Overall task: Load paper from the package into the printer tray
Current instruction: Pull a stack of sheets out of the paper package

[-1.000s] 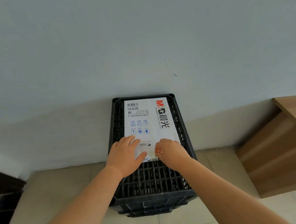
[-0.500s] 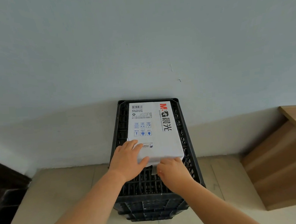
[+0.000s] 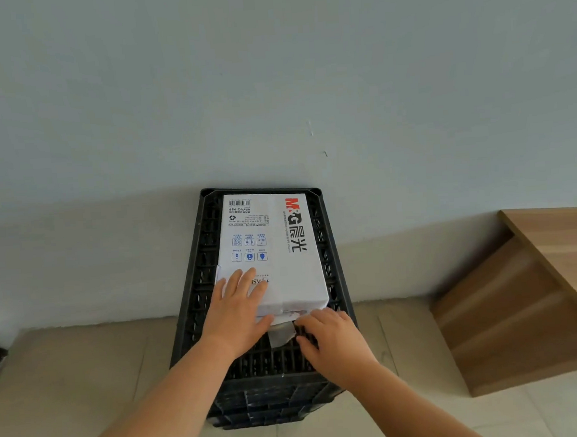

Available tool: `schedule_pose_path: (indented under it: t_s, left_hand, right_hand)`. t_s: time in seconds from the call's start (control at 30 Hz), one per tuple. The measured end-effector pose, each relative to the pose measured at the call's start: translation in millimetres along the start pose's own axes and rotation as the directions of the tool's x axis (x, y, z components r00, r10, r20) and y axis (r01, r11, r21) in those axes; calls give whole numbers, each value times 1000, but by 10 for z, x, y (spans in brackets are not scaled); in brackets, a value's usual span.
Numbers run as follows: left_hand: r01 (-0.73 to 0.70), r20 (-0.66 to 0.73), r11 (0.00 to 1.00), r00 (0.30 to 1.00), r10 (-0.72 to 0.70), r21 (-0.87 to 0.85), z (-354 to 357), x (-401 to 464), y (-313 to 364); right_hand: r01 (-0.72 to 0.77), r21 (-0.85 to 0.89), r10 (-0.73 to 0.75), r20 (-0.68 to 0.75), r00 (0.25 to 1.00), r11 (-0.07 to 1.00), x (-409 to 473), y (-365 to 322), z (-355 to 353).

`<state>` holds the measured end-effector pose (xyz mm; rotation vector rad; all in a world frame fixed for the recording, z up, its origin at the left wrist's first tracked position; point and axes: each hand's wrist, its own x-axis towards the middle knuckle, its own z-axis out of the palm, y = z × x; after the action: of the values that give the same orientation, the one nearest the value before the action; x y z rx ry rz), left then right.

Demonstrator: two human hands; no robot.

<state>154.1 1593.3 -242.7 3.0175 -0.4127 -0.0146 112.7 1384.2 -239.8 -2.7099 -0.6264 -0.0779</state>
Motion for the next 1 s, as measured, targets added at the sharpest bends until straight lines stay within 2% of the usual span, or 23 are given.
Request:
schedule_pose_path:
  t_s: [0.1,0.2,0.37,0.67,1.0]
  left_hand:
    - [25,18,999,1000,-25,34,43,17,39]
    - [33,23,999,999,-34,40,77,9,47]
    - [35,-2,998,999,-34,45,139,9,38]
    - [74,46,996,996,-76,43,173,32,42]
    - [61,37,997,997,-62,49,154,48,60]
  right_hand:
    - [-138,66,142,-54,988,988,70,167,-103]
    - [-217,34,218,-26,976,976,142,285,-141]
    - [-218,-52,221,60,973,974,243,314,-109]
    - [-153,-181,177,126,976,971,271,360,6]
    - [-238,-211,264,105,959,948,65,603,-104]
